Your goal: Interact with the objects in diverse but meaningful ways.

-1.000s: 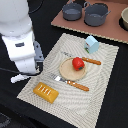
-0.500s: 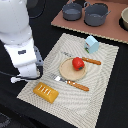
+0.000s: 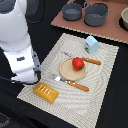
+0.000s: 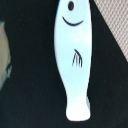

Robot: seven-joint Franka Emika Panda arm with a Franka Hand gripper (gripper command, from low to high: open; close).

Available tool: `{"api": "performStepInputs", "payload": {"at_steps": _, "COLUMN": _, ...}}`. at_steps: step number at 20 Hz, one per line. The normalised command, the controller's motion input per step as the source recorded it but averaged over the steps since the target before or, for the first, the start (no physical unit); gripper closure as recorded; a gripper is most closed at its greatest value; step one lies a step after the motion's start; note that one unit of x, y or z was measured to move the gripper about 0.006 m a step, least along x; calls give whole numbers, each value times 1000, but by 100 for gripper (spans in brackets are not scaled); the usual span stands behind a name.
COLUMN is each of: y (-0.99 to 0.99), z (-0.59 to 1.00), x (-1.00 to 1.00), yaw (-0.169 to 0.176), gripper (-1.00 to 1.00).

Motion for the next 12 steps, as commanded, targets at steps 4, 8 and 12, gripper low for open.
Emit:
{"api": "performStepInputs", "payload": {"at_steps": 4, "y": 0, "z": -344, "x": -322, "yaw": 44, "gripper": 100}}
{"api": "performStepInputs", "payload": {"at_steps": 8, "y": 0, "z": -319, "x": -295, "yaw": 50, "gripper": 100}}
{"api": "performStepInputs", "payload": {"at_steps": 12, "y": 0, "z": -286, "x": -261, "yaw": 50, "gripper": 100}}
